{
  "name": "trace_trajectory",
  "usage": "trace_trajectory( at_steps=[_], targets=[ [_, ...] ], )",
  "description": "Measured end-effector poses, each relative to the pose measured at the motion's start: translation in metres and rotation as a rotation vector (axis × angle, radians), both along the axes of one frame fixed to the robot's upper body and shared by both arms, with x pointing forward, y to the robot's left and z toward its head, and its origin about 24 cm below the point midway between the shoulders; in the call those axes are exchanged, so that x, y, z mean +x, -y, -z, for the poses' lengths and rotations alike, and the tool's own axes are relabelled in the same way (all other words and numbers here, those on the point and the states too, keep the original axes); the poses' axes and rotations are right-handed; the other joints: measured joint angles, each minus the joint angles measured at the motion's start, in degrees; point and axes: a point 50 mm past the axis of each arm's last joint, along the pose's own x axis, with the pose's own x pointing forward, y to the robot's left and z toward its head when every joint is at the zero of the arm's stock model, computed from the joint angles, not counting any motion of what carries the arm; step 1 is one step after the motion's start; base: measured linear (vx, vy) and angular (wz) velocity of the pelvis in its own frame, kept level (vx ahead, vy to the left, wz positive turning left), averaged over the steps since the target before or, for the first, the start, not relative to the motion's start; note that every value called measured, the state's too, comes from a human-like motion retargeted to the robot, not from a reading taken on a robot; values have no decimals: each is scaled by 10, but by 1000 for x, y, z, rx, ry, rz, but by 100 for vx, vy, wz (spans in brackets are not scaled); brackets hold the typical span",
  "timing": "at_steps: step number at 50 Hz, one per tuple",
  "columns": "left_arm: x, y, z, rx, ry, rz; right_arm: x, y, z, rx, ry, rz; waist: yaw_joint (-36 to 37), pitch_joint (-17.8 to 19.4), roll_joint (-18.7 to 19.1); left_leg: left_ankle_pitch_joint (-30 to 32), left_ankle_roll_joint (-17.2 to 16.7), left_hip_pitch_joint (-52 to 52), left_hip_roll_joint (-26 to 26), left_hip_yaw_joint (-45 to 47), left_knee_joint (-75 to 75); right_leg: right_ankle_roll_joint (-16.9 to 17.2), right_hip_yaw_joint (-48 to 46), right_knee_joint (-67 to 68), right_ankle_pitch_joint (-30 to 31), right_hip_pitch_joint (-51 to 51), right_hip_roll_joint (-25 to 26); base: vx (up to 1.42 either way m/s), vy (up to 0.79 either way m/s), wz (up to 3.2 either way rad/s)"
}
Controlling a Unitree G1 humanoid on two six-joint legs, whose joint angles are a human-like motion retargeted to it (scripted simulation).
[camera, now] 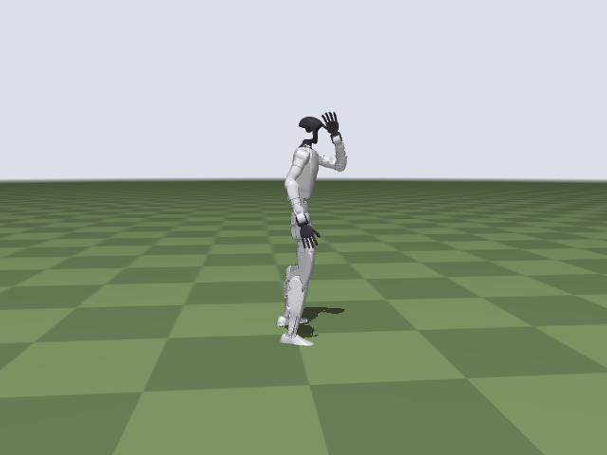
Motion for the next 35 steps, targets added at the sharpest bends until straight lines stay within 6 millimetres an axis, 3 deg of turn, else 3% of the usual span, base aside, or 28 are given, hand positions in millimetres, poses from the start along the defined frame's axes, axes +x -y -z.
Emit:
trace_trajectory(
  at_steps=[8, 13, 15, 27, 31, 35],
  targets=[
    [2, 2, -1, -2, 12, -28, 28, 1, -9, -17, 106, 27, -14, 5, 3, 17, 26, -24, 1, 1, 44, 5, -15, 0, -3, 9, -6, 1, -16, 20],
    [3, 3, -1, -12, -9, -14, 34, 2, -10, -24, 113, 39, -10, 11, -4, 23, 39, -46, -10, 13, 73, 2, -17, -2, -3, 15, -16, 1, -10, 7],
    [3, 7, 4, 2, -13, -14, 36, 1, -9, -25, 99, -13, -9, 14, -6, 23, 37, -53, -16, 16, 73, 3, -17, -3, -4, 18, -18, 1, -3, -1],
    [0, 5, -4, -13, 11, -15, 34, 19, -15, -21, 141, 121, -17, 17, 18, 41, 7, -48, -17, 9, -6, -1, -8, -3, -10, 31, 8, 2, 2, -6],
    [1, 4, -5, -24, 15, -18, 42, 19, -26, -57, 250, 152, -21, 17, 17, 40, 7, -39, -16, 17, -8, 0, -2, -4, -11, 35, 10, 5, 7, -16],
    [3, 3, -3, -35, 20, -17, 64, 14, -54, -102, 468, 157, -19, 17, 11, 34, 7, -32, -18, 29, -4, 3, 5, -9, -11, 39, 7, 4, 7, -19]
  ],
)
